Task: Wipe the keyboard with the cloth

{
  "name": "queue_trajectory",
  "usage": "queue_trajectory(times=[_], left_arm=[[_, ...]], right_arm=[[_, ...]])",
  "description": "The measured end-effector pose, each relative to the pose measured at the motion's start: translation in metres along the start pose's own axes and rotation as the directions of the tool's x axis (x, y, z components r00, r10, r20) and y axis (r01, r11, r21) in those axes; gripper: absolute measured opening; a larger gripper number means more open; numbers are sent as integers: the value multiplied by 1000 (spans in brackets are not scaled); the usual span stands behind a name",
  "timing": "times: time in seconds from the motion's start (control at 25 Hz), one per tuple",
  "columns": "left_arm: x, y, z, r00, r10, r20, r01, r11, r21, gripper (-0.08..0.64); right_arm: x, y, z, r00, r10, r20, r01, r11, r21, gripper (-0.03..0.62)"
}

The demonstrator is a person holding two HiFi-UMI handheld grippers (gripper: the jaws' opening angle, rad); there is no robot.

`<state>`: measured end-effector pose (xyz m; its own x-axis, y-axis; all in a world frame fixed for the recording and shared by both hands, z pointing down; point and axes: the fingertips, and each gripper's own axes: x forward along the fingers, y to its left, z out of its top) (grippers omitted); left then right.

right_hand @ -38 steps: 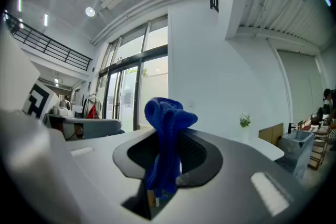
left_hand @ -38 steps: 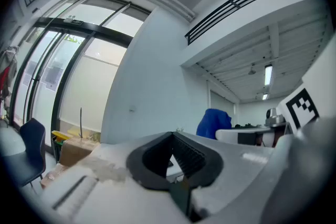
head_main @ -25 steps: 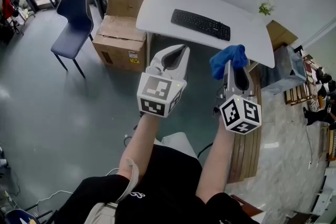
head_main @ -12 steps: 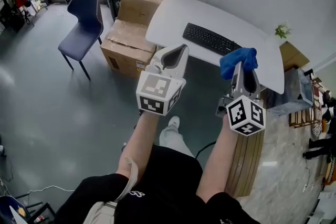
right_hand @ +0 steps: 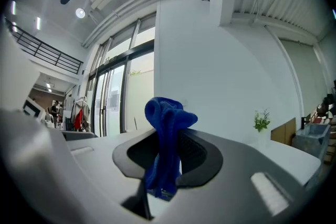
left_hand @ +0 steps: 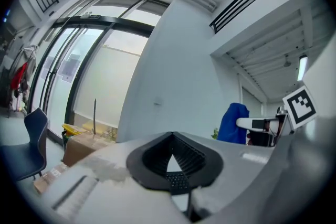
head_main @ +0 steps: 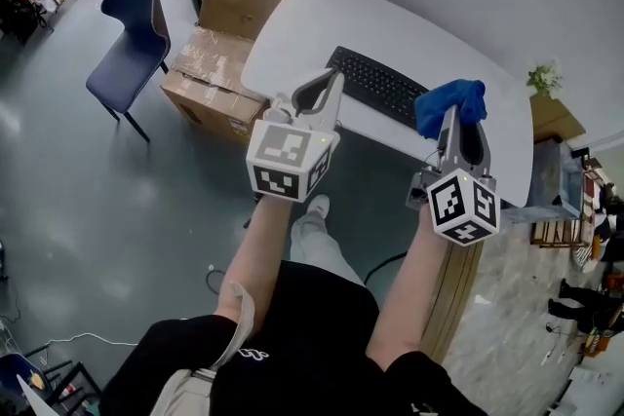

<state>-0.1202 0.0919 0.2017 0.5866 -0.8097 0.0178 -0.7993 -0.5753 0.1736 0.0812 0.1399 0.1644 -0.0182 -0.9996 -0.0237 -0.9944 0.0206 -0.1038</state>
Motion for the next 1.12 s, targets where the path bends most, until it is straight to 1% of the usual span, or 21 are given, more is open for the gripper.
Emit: queue_trajectory(times=[0.16, 0.24, 0.36, 0.52, 0.6, 0.68, 0.8, 0.92, 1.04, 1.12], left_arm=[[78, 1, -3, 1000, 2, -20, -2, 1000, -18, -2], [113, -4, -5, 1000, -7, -31, 7, 1000, -6, -2], [149, -5, -8, 999, -7, -45, 8, 1000, 22, -2], [178, 6, -3, 998, 23, -65, -20, 998, 54, -2], [189, 9, 0, 997, 32, -67, -28, 998, 58, -2], [201, 10, -4, 996, 35, -84, -30, 997, 64, -2], [219, 5, -13, 994, 18, -108, -11, 998, 66, -2], [230, 9, -27, 991, 7, -137, 1, 998, 57, -2], [234, 26, -45, 983, 24, -182, -17, 999, 41, -2], [235, 42, -55, 977, 47, -208, -44, 999, 21, -2]], right_arm=[[64, -48, 10, 1000, 4, -4, -4, 1000, 1, 95], [92, -72, 12, 1000, 8, 3, -8, 1000, 24, 95], [126, -96, 0, 1000, 22, -13, -21, 998, 57, 95], [153, -107, -12, 996, 77, -33, -74, 992, 98, 95], [163, -108, -12, 992, 118, -42, -113, 988, 103, 95], [170, -114, -16, 989, 138, -55, -131, 985, 111, 95], [179, -134, -26, 990, 118, -78, -107, 985, 138, 95], [192, -144, -47, 987, 105, -122, -85, 983, 163, 96], [204, -137, -67, 979, 124, -162, -94, 979, 182, 95], [213, -128, -77, 971, 148, -190, -113, 976, 186, 95]])
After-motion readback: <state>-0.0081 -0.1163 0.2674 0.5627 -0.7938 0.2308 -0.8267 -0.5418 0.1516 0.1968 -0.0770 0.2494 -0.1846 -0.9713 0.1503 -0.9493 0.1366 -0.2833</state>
